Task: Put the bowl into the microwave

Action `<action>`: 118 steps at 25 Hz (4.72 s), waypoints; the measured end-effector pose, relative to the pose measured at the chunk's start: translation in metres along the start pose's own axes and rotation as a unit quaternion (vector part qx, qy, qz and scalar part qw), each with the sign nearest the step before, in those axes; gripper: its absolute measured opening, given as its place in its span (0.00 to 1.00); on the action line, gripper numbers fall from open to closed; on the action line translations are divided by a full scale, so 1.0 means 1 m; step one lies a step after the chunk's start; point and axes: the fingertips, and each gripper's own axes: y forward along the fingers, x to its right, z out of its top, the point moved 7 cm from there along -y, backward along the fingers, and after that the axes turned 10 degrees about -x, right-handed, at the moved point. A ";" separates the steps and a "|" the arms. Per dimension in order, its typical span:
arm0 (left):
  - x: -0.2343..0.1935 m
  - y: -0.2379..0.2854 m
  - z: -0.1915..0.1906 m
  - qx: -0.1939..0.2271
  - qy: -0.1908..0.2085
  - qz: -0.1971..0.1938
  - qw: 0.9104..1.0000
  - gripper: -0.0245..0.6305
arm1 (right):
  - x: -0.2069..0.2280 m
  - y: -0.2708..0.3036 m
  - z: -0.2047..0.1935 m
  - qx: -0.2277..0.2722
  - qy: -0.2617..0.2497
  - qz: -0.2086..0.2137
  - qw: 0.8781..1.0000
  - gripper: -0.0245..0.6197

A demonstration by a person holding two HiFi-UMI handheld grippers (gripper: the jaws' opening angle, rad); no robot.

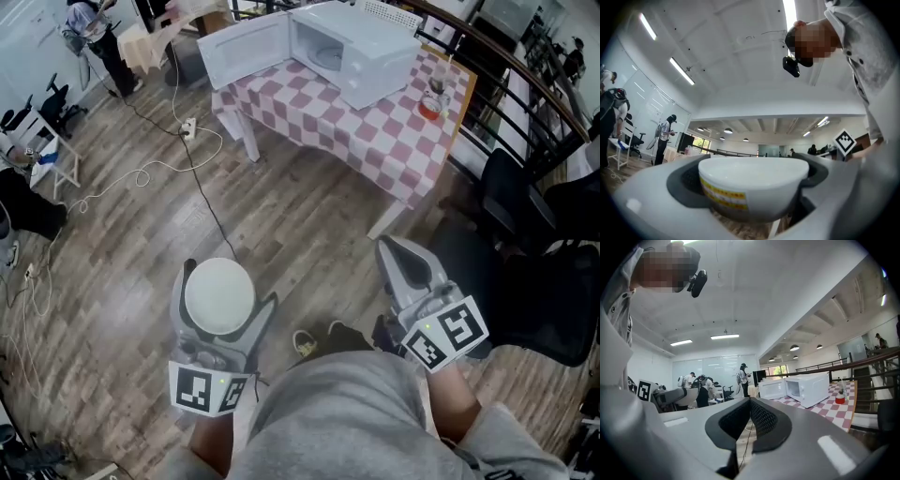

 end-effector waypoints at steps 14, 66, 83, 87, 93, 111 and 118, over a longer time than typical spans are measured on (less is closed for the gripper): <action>-0.008 0.018 -0.003 0.001 0.012 -0.013 1.000 0.87 | 0.003 0.015 -0.004 0.010 0.009 -0.013 1.000 0.03; -0.122 0.334 -0.010 -0.052 0.013 -0.003 0.999 0.87 | 0.219 0.281 0.066 -0.019 0.041 0.008 0.999 0.03; -0.119 0.380 -0.011 -0.047 0.017 -0.012 0.999 0.87 | 0.252 0.293 0.073 -0.013 0.042 0.005 0.999 0.03; -0.114 0.381 -0.009 -0.044 0.017 -0.014 0.999 0.87 | 0.255 0.288 0.074 -0.005 0.042 0.004 0.999 0.03; -0.105 0.380 -0.004 -0.041 0.031 -0.020 0.998 0.87 | 0.257 0.284 0.074 0.000 0.046 0.007 0.999 0.03; -0.100 0.383 0.000 -0.033 0.039 -0.038 0.998 0.87 | 0.253 0.280 0.074 0.007 0.044 0.004 0.999 0.03; -0.118 0.398 -0.004 -0.039 0.028 -0.046 0.998 0.87 | 0.258 0.299 0.075 -0.007 0.045 -0.005 0.999 0.03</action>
